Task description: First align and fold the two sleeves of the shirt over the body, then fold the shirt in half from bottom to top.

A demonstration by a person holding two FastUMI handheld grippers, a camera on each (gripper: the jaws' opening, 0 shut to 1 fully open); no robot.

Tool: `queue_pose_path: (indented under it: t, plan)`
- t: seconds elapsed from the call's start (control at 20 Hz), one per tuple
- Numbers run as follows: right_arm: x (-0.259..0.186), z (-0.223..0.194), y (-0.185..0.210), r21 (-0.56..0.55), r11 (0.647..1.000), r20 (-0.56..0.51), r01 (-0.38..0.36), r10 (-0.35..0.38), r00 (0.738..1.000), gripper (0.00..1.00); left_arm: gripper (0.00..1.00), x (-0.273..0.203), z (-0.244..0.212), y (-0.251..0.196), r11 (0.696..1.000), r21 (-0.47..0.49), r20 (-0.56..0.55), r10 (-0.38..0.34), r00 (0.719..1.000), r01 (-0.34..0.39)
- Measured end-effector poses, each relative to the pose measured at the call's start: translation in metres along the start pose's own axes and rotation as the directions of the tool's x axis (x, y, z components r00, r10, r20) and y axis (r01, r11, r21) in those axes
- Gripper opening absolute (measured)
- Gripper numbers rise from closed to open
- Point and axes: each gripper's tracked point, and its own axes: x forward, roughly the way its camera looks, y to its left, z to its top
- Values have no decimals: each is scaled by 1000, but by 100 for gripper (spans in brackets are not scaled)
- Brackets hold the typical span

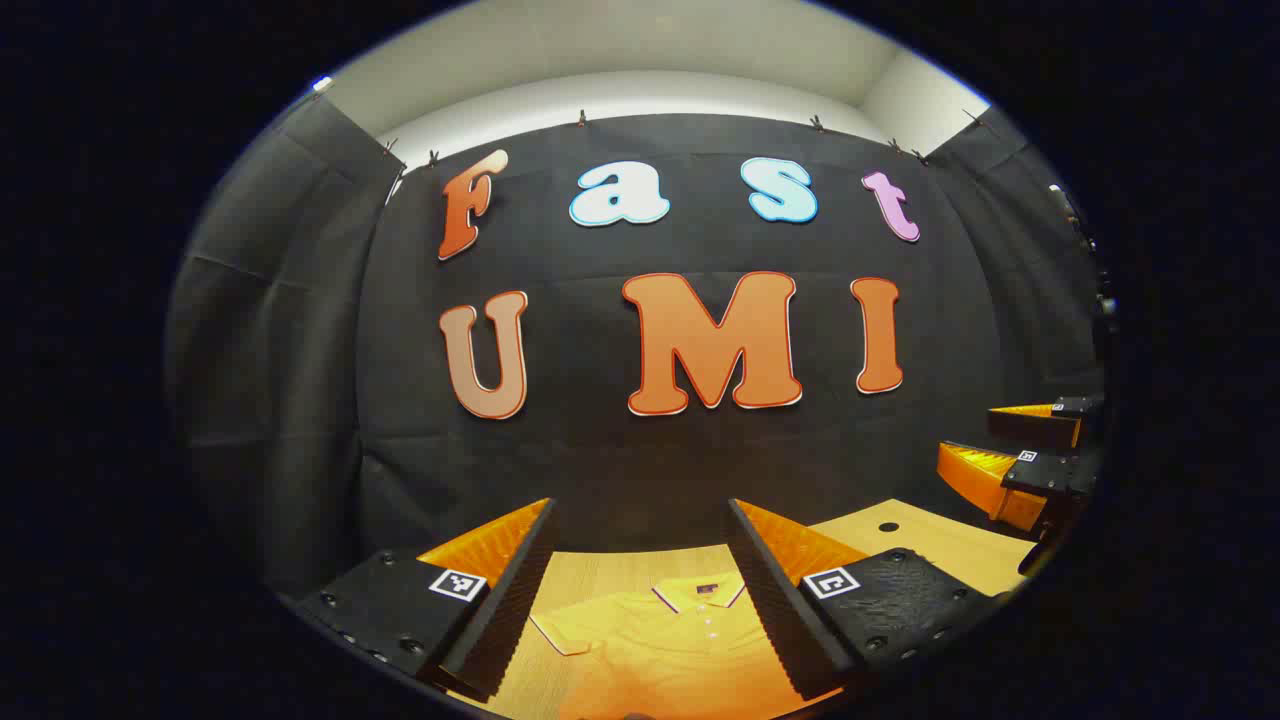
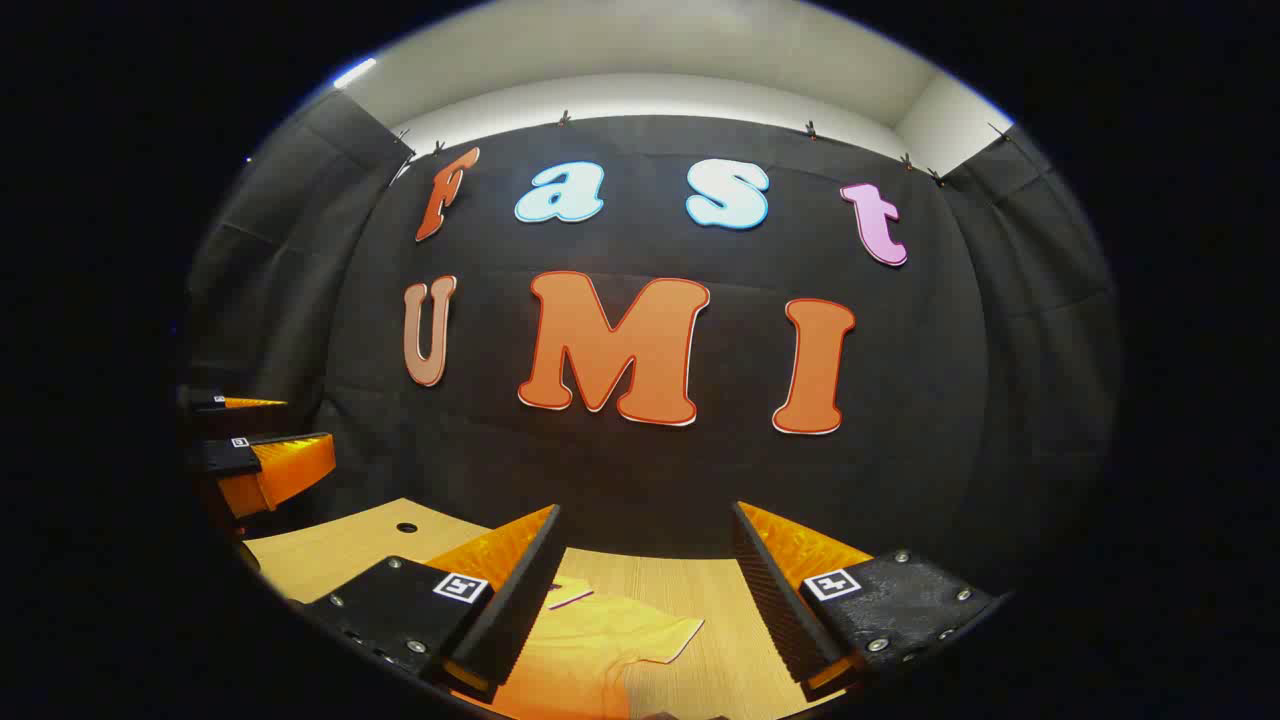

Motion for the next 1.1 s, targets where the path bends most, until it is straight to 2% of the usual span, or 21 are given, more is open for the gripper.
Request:
queue_pose_path:
  t: [0.45, 0.85, 1.1]
  plan:
    - [17, -2, 27, -28, 1000, -17, -11, 10, 1000, 99, 99, 29, -9, 15, 1000, -11, -13, -26, 1000, 25]
    - [27, -18, 21, -27, 1000, -60, 4, -5, 998, 99, 99, 34, -15, 19, 1000, -16, -27, -20, 999, 20]
    - [43, -46, 6, -8, 1000, -139, 23, -24, 990, 99, 99, 24, -7, 35, 1000, 13, -6, 24, 1000, -24]
